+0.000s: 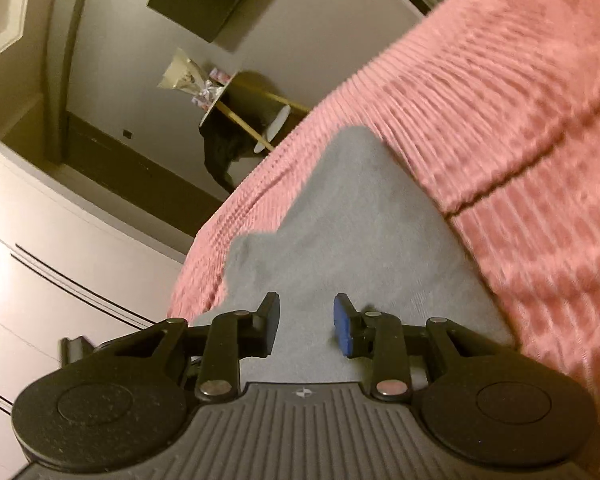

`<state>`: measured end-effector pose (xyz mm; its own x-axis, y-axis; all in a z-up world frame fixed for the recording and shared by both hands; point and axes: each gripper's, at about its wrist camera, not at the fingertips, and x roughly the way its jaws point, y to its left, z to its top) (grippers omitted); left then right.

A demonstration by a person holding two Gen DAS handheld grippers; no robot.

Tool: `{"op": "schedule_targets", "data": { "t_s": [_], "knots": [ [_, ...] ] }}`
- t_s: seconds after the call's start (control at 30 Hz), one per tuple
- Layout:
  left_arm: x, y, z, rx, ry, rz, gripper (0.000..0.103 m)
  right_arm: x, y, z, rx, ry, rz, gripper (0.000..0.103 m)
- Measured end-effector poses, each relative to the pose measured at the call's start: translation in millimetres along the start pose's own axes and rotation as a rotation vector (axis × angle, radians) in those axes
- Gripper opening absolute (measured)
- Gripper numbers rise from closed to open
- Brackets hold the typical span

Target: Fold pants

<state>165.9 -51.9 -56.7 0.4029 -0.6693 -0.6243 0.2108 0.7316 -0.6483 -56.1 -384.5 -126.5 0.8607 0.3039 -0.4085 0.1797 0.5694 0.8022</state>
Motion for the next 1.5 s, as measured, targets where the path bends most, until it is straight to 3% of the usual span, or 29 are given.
{"op": "schedule_targets", "data": {
  "t_s": [0.2,0.27,0.37,0.53,0.57,0.63,0.67,0.7,0.83,0.93,0.97,1.0,1.03,1.1,1.2,1.33,1.43,1.47,1.5],
  "knots": [
    [-36.4,25.2,0.2,0.120,-0.074,0.220,0.025,22.8,16.1,-2.1,-0.098,0.095,-0.114,0.032],
    [-38.3,28.4,2.2,0.104,-0.087,0.215,0.028,30.3,21.0,-2.7,-0.128,0.111,-0.143,0.032],
    [-31.6,25.1,11.6,0.075,-0.115,0.189,0.051,33.9,24.7,-6.2,-0.152,0.112,-0.155,0.032],
    [-0.1,26.6,36.9,0.018,-0.105,0.193,0.060,39.2,25.3,-11.5,-0.157,0.128,-0.178,0.031],
    [8.0,30.1,42.5,-0.007,-0.086,0.187,0.058,39.6,24.2,-11.6,-0.150,0.130,-0.176,0.031],
    [17.4,38.7,46.7,-0.066,-0.071,0.161,0.041,39.0,20.5,-11.1,-0.132,0.126,-0.166,0.031],
    [17.9,40.8,47.5,-0.092,-0.074,0.137,0.027,39.0,19.3,-10.7,-0.125,0.123,-0.159,0.031],
    [14.6,40.4,46.8,-0.094,-0.095,0.104,0.023,38.0,18.0,-10.7,-0.115,0.116,-0.152,0.031],
    [-13.1,19.3,31.2,0.055,-0.249,0.092,0.021,35.6,14.4,-10.0,-0.087,0.096,-0.124,0.031],
    [-13.2,20.3,21.7,0.115,-0.254,0.198,0.023,36.5,13.5,-9.7,-0.075,0.096,-0.116,0.031],
    [-7.8,23.9,19.8,0.118,-0.229,0.253,0.028,37.4,14.5,-9.8,-0.078,0.099,-0.120,0.031],
    [-4.2,26.6,18.5,0.114,-0.206,0.298,0.042,37.9,15.8,-10.0,-0.085,0.100,-0.126,0.031],
    [-4.7,28.0,15.5,0.110,-0.199,0.314,0.045,38.1,16.8,-10.2,-0.090,0.102,-0.130,0.031],
    [-14.5,28.3,10.2,0.086,-0.203,0.292,0.066,37.7,17.8,-10.4,-0.095,0.103,-0.134,0.033],
    [-31.0,30.2,-2.7,0.042,-0.165,0.216,0.076,37.6,17.0,-9.9,-0.092,0.103,-0.126,0.037],
    [-35.3,40.9,-20.7,-0.021,-0.084,0.177,0.076,37.5,17.7,-9.9,-0.094,0.103,-0.124,0.040],
    [-32.2,52.0,-28.1,-0.089,-0.059,0.141,0.070,33.4,17.6,-9.8,-0.089,0.093,-0.117,0.042],
    [-29.4,55.0,-26.9,-0.101,-0.040,0.114,0.066,31.6,18.9,-10.3,-0.092,0.087,-0.117,0.042],
    [-26.0,56.8,-25.7,-0.114,-0.024,0.089,0.050,29.8,20.8,-11.0,-0.098,0.083,-0.123,0.043]
  ]
}}
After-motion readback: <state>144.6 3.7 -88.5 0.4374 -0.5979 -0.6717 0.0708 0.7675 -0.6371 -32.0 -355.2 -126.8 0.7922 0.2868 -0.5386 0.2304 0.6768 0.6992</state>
